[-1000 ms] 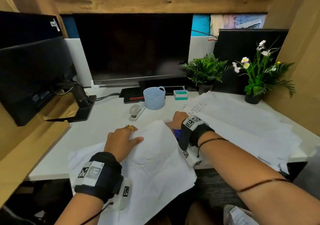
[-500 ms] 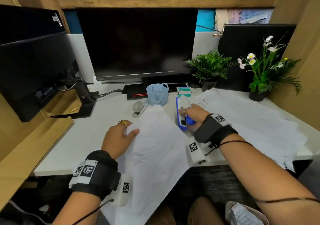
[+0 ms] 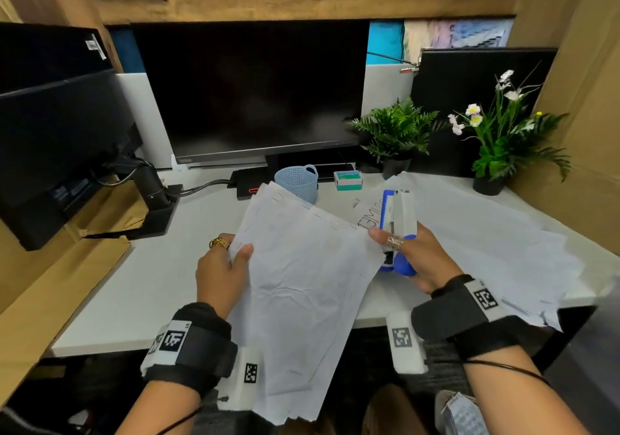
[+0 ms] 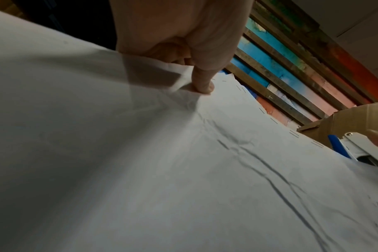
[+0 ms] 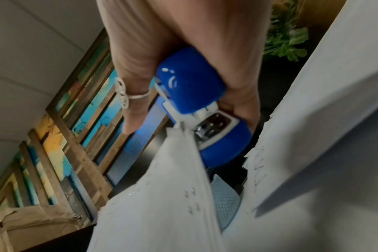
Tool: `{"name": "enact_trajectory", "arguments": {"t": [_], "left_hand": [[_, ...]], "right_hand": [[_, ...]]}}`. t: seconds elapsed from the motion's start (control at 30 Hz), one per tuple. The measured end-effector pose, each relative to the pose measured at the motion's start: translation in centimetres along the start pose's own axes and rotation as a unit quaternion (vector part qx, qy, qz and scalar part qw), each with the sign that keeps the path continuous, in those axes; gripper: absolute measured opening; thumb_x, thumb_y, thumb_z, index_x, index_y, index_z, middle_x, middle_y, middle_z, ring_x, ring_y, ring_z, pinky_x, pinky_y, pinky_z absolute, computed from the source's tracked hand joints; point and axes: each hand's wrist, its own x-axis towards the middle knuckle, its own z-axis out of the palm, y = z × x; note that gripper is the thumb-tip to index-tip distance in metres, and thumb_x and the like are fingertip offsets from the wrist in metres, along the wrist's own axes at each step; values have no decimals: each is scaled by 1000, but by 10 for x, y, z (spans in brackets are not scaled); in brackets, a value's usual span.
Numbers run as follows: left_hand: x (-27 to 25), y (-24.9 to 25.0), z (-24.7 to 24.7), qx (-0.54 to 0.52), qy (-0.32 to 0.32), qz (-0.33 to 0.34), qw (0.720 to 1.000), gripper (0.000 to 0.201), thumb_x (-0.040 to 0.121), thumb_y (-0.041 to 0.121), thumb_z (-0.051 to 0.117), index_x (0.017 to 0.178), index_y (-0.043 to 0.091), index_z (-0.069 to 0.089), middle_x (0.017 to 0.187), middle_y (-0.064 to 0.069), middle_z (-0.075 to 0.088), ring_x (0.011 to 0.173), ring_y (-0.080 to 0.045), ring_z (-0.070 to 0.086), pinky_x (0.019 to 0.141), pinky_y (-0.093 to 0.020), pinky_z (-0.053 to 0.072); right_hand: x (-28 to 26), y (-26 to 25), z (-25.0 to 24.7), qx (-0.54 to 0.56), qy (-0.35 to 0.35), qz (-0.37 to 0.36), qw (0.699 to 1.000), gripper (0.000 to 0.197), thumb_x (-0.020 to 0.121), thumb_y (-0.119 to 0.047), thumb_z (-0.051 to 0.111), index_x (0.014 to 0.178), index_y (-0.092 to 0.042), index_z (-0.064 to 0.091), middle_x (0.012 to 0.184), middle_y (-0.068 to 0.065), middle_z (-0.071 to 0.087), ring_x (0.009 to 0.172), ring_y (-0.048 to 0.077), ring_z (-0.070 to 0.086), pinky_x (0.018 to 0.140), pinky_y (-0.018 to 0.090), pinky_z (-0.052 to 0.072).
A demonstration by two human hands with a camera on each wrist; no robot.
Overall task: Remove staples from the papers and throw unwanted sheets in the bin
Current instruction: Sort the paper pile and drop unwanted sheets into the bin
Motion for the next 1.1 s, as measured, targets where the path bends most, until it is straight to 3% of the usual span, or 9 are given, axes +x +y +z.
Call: {"name": "enact_trajectory", "arguments": {"t": [0.2,0.3,0.43,0.5,0.57,0.63,0.73,0.83,1.1], "left_hand": [[-1,6,5,-42,-15,-10,999,26,91,22,58,114,10,52,107,-6,58,102,-29,56,85,-30,42],[0,12,8,-36,4,26,999,58,81,23,72,128,19,39,123,0,47,115,-27,49,98,-40,40],[-1,32,17,160,-15,208,965,81,73,58,67,140,28,32,150,1,25,140,-22,17,114,-49,7],[-3,48,25,232,-63,273,932,75,75,68,56,139,33,35,153,4,22,145,-19,5,108,-51,-17],[-3,61,35,275,-125,288,908,59,82,66,49,132,35,43,144,8,38,141,-14,20,106,-52,-23],[-3,67,41,263,-183,272,907,41,89,56,47,120,30,55,122,7,60,121,-15,47,116,-45,-1],[-6,67,42,202,-179,255,928,35,91,46,52,112,20,63,100,-3,70,98,-23,60,92,-29,35],[-12,68,40,184,-165,259,934,35,91,44,52,112,18,64,100,-3,71,97,-22,63,94,-34,41],[-20,80,43,182,-218,220,933,37,93,42,51,113,12,59,102,-8,67,98,-25,59,93,-34,40]], "right_hand": [[3,15,5,10,15,5,1000,41,81,7,63,118,-6,52,104,18,65,84,30,65,56,38,59],[6,15,7,-16,-5,1,1000,40,80,6,64,116,-8,53,101,14,66,87,31,66,68,44,58],[7,19,12,-58,-46,3,997,44,78,7,67,117,-10,54,105,10,66,98,28,64,80,37,56],[5,21,15,-65,-74,0,995,43,77,9,66,115,-10,56,106,10,67,99,27,65,83,36,55],[4,24,19,-66,-88,-3,994,44,77,10,66,115,-9,57,108,12,67,101,28,65,87,40,54],[4,25,22,-61,-79,-7,995,43,78,7,67,116,-9,56,109,13,67,103,29,63,89,42,52],[6,23,22,-22,-24,-8,999,43,79,-17,70,118,-15,55,112,9,65,107,27,61,93,44,50],[12,18,21,59,14,16,998,57,78,-43,63,128,-17,50,120,10,63,109,30,60,96,50,48],[21,16,34,193,147,51,969,35,89,-20,57,124,-18,51,122,13,59,112,33,57,99,51,45]]}}
